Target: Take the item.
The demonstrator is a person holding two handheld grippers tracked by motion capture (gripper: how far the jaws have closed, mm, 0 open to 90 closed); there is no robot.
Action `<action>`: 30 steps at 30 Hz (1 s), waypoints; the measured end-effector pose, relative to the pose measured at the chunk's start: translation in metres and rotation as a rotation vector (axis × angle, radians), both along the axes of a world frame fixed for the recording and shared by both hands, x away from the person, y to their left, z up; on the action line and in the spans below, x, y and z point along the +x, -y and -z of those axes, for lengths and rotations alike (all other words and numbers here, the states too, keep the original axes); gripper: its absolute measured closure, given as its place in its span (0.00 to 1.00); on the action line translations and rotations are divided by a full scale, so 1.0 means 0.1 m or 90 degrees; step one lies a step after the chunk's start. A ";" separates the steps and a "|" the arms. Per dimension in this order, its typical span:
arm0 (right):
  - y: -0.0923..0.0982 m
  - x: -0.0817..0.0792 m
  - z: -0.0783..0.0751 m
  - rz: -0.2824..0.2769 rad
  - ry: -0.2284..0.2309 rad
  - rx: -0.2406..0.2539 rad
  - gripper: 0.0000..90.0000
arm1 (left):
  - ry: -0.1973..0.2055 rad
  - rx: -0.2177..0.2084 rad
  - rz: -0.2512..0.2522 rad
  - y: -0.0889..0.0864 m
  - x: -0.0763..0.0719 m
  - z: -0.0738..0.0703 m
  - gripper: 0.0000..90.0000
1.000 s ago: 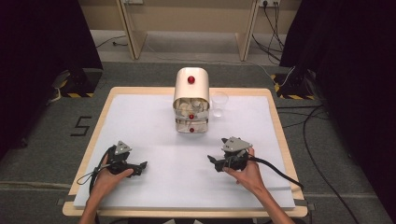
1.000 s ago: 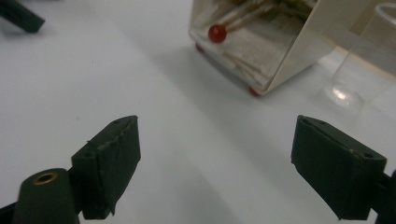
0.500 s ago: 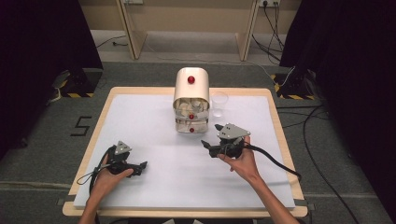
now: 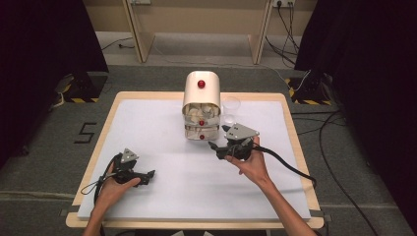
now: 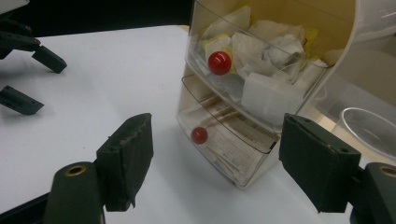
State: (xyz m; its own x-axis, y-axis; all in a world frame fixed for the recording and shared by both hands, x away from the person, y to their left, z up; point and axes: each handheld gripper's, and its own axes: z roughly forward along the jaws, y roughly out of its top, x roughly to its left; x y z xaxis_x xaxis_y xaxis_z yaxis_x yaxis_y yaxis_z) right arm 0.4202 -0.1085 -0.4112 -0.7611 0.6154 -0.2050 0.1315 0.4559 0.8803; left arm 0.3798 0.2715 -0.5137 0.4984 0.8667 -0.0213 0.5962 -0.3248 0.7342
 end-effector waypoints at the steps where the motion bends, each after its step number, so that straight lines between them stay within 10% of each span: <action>1: -0.01 0.00 -0.01 -0.001 -0.001 0.000 0.30 | 0.000 0.000 0.000 0.00 0.00 0.00 0.00; 30: -0.41 0.27 -0.33 -0.025 0.040 0.006 0.34 | 0.001 -0.001 -0.001 0.00 0.00 0.00 0.00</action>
